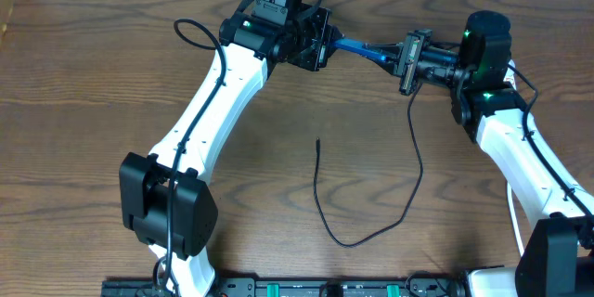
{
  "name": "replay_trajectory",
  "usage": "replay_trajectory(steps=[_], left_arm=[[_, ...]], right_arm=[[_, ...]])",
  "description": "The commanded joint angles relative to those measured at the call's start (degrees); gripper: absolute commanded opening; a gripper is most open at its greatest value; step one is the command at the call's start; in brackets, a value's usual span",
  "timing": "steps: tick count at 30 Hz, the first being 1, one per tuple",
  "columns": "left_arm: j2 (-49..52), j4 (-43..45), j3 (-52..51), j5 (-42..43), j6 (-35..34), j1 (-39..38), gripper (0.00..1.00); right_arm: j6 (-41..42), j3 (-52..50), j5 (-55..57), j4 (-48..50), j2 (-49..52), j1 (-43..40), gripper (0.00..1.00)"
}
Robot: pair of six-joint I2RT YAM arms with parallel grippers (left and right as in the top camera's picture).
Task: Plug charger to phone and switch on socket
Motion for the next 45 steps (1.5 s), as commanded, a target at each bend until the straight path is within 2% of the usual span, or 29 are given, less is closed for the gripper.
replay_trajectory(steps=[1, 3, 5, 8, 11, 14, 18, 23, 27, 29, 32, 35, 40, 45], left_arm=[[-0.6, -0.4, 1.1, 0.2, 0.8, -0.2, 0.08], [-0.6, -0.3, 1.1, 0.3, 1.0, -0.2, 0.07], [-0.6, -0.3, 1.1, 0.3, 1.8, -0.2, 0.07], [-0.6, -0.4, 1.1, 0.4, 4.4, 0.4, 0.07], [-0.6, -0.7, 1.1, 1.8, 6.1, 1.7, 0.07], [-0.6, -1.2, 1.1, 5.2, 8.4, 3.7, 0.07], [-0.6, -1.2, 1.1, 10.3, 16.2, 7.9, 0.07], [-0.6, -1.2, 1.1, 23.6, 25.8, 14.7, 0.07], [-0.6, -1.2, 1.1, 33.9, 38.7, 20.2, 0.07], [-0.6, -1.3, 1.1, 38.6, 47.8, 22.6, 0.07], [-0.6, -3.4, 1.1, 44.8, 58.1, 25.8, 0.07], [-0.6, -8.8, 1.1, 45.8, 64.3, 28.8, 0.07], [-0.6, -17.0, 1.1, 45.8, 71.8, 33.0, 0.08], [-0.6, -21.2, 1.1, 45.8, 76.3, 35.5, 0.07]], right_arm=[[-3.8, 0.9, -5.1, 0.9, 0.0, 1.7, 0.04], [-3.8, 0.9, -5.1, 0.9, 0.0, 1.7, 0.17], [-3.8, 0.9, -5.1, 0.9, 0.0, 1.7, 0.47], [-5.1, 0.9, -5.0, 0.9, 0.0, 1.4, 0.74], [-7.2, 0.9, -5.0, 0.9, 0.0, 0.9, 0.88], [-13.3, 0.9, -5.1, 0.9, 0.0, 0.2, 0.98], [-25.0, 0.9, -6.3, 0.8, 0.0, -1.1, 0.99], [-37.6, 0.9, -8.3, 0.8, 0.0, -2.4, 0.99], [-51.8, 0.9, -8.5, 0.0, 0.0, -2.1, 0.99], [-58.1, 0.9, -8.5, -1.8, 0.0, -1.6, 0.99], [-62.5, 0.9, -7.6, -6.7, 0.0, -0.2, 0.98], [-66.6, 0.9, -4.6, -12.1, 0.0, 2.4, 0.95], [-75.6, 0.9, 6.8, -22.6, 0.0, 9.1, 0.89], [-77.5, 0.9, 30.9, -34.7, 0.0, 18.1, 0.88]])
